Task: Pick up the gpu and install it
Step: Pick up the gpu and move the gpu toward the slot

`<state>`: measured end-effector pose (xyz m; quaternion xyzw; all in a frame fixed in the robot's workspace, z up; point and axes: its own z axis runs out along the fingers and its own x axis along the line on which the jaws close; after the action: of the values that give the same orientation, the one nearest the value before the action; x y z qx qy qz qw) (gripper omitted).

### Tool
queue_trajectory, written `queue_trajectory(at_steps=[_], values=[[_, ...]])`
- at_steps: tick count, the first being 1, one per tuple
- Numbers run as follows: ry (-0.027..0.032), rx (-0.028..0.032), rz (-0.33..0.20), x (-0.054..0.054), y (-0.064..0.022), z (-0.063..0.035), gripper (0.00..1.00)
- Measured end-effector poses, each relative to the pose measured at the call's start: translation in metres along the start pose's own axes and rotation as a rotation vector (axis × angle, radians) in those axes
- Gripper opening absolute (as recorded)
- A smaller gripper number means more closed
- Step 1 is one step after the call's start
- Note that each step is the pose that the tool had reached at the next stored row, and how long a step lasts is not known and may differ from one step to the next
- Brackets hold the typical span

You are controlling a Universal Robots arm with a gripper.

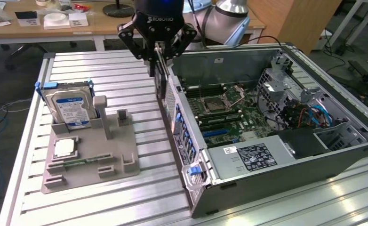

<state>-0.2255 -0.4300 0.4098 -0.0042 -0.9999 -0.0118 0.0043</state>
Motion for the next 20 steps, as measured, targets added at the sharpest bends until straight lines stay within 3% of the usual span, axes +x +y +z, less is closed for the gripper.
queue_trajectory(at_steps=[12,20], values=[[0.0001,0.0,0.0,-0.038,0.0003,-0.0003,0.28],[0.0,-0.0003,0.0,-0.073,0.0006,-0.0006,0.28]])
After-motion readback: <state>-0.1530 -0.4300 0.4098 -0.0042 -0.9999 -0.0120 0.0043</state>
